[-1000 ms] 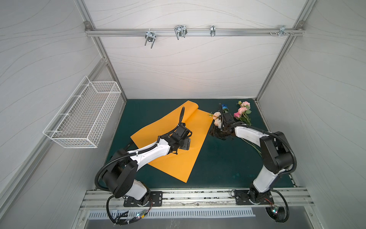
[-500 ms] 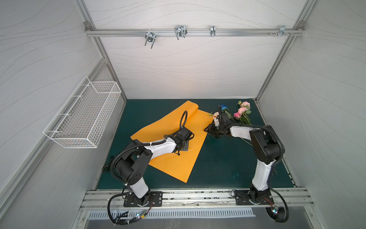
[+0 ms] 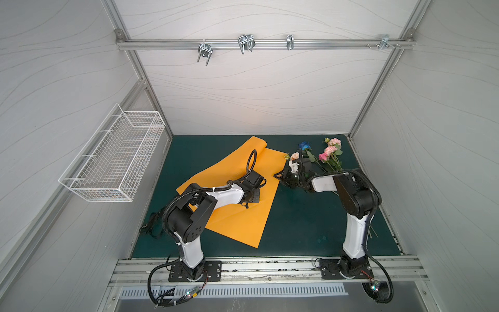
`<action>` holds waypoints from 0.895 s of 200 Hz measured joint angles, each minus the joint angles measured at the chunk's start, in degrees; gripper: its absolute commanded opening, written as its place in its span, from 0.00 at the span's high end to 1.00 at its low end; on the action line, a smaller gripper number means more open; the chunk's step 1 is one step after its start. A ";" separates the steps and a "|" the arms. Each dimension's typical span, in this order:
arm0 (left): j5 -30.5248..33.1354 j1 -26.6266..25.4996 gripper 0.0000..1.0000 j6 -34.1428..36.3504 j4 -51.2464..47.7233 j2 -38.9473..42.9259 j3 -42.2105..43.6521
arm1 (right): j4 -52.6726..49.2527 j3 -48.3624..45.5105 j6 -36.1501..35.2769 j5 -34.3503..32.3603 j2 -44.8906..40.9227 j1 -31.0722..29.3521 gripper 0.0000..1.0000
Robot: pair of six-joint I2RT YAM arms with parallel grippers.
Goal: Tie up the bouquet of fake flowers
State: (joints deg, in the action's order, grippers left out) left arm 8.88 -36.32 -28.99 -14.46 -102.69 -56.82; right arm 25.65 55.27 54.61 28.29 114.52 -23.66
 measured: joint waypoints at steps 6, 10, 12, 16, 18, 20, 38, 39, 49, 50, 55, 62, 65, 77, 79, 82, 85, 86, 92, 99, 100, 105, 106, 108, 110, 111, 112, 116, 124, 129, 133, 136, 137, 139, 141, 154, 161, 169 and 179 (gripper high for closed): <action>-0.42 0.28 0.91 0.00 0.02 -0.35 -0.48 | 0.92 -0.26 0.22 0.39 0.20 -0.07 0.60; -0.76 0.44 0.91 0.02 0.15 -0.70 -0.83 | 1.49 -0.42 0.28 0.70 0.33 -0.13 0.62; -0.81 0.48 0.91 0.02 0.15 -0.76 -0.94 | 1.75 -0.50 0.44 0.79 0.39 -0.17 0.63; -1.07 0.59 0.91 0.02 0.31 -1.07 -1.25 | 2.14 -0.61 0.44 1.03 0.48 -0.28 0.66; -1.11 0.63 0.91 0.02 0.33 -1.14 -1.33 | 2.36 -0.68 0.63 1.11 0.57 -0.35 0.66; -1.29 0.68 0.91 0.02 0.35 -1.33 -1.55 | 2.54 -0.72 0.72 1.18 0.61 -0.42 0.68; -2.12 0.81 0.91 0.04 1.01 -1.99 -2.21 | 2.78 -0.92 0.98 1.53 0.98 -1.20 0.84; -2.16 0.81 0.91 0.04 1.05 -2.03 -2.23 | 2.71 -0.92 0.94 1.55 1.03 -1.25 0.85; -2.45 0.83 0.90 0.09 1.16 -2.03 -2.27 | 2.19 -0.87 0.48 1.55 1.03 -1.55 0.94; -2.49 0.83 0.90 0.09 1.16 -2.03 -2.27 | 2.19 -0.87 0.37 1.57 1.03 -1.55 0.95; -2.51 0.87 0.89 0.15 1.18 -2.03 -2.27 | 1.84 -0.85 0.35 1.46 1.03 -1.64 0.99; -2.49 1.01 0.87 0.35 1.20 -2.01 -2.27 | 1.33 -0.83 -0.07 1.20 1.03 -1.77 1.00; -2.47 1.05 0.87 0.26 1.20 -2.01 -2.29 | 1.20 -0.83 -0.33 1.14 1.03 -1.81 1.00; -2.38 1.29 0.82 0.74 1.09 -1.90 -2.29 | -0.20 -0.85 -0.90 0.63 0.81 -1.84 1.00; -2.36 1.29 0.82 0.70 1.09 -1.90 -2.29 | -0.59 -0.85 -0.92 0.59 0.74 -1.81 1.00; -2.38 1.36 0.81 0.98 1.05 -1.86 -2.29 | -1.11 -0.87 -1.22 0.48 0.55 -1.81 1.00; -2.47 1.44 0.80 0.87 1.09 -1.81 -2.29 | -1.73 -0.87 -1.38 0.39 0.35 -1.81 1.00; -2.43 1.46 0.79 0.96 1.05 -1.81 -2.29 | -1.95 -0.90 -1.42 0.35 0.28 -1.81 1.00; -2.54 1.77 0.77 1.09 1.03 -1.77 -2.29 | -3.48 -0.92 -1.97 -0.09 -0.35 -1.84 1.00; -2.54 2.40 0.73 1.31 0.92 -1.68 -2.27 | -5.51 -0.94 -2.58 -0.55 -1.46 -1.88 1.00; -2.49 2.47 0.73 1.42 0.87 -1.66 -2.27 | -5.68 -0.94 -2.60 -0.57 -1.60 -1.88 1.00; -2.71 3.19 0.72 1.53 0.90 -1.60 -2.27 | -7.23 -0.96 -3.21 -0.96 -2.60 -1.90 1.00; -2.62 3.41 0.71 1.55 0.83 -1.60 -2.27 | -7.43 -0.96 -3.26 -1.01 -2.80 -1.90 1.00; -2.62 3.63 0.71 1.75 0.79 -1.57 -2.27 | -8.22 -0.98 -3.74 -1.36 -3.32 -1.92 1.00; -2.60 3.98 0.70 1.97 0.74 -1.57 -2.27 | -8.76 -0.98 -3.89 -1.64 -3.85 -1.95 1.00; -2.67 4.20 0.70 1.75 0.79 -1.57 -2.27 | -9.09 -0.98 -3.91 -1.73 -4.11 -1.92 1.00; -2.69 4.31 0.70 1.73 0.81 -1.57 -2.27 | -9.29 -0.98 -3.96 -1.68 -4.22 -1.92 1.00; -2.67 5.05 0.70 1.90 0.74 -1.53 -2.27 | -10.38 -1.01 -4.46 -2.10 -5.25 -1.92 1.00; -2.62 6.58 0.69 2.34 0.63 -1.53 -2.27 | -12.57 -1.01 -5.46 -3.04 -7.37 -1.92 1.00; -2.38 7.54 0.69 2.49 0.48 -1.53 -2.32 | -13.84 -1.01 -6.19 -3.67 -8.74 -1.92 1.00; -2.38 8.28 0.69 2.51 0.50 -1.53 -2.32 | -14.67 -1.01 -6.47 -3.98 -9.68 -1.95 1.00; -2.23 8.90 0.69 2.69 0.28 -1.53 -2.45 | -15.32 -1.01 -6.71 -4.31 -10.34 -1.95 1.00; -2.21 9.16 0.69 2.71 0.15 -1.55 -2.49 | -15.65 -1.01 -6.93 -4.46 -10.73 -1.95 1.00; -2.21 9.42 0.69 2.69 0.02 -1.57 -2.56 | -16.06 -1.01 -7.21 -4.72 -11.19 -1.95 1.00; -2.21 9.84 0.69 2.75 -0.09 -1.60 -2.64 | -16.41 -1.01 -7.26 -4.92 -11.56 -1.92 1.00; -1.95 12.57 0.68 2.93 -1.86 -2.27 -4.09 | -19.17 -1.01 -8.52 -6.40 -14.14 -1.86 1.00; -1.81 14.21 0.69 3.04 -2.80 -3.08 -5.44 | -20.37 -1.01 -9.11 -7.08 -15.06 -1.79 1.00; -1.79 15.96 0.68 3.08 -3.56 -4.24 -7.13 | -21.77 -1.03 -9.46 -7.72 -15.91 -1.64 1.00; -1.81 18.29 0.68 3.15 -4.66 -5.97 -9.79 | -23.21 -1.05 -9.99 -8.24 -16.59 -1.44 1.00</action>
State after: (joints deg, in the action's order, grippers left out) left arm 7.07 -18.02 -25.85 -19.11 -108.66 -66.61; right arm 2.44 54.22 44.62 20.05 97.93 -25.10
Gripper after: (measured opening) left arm 0.317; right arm 0.050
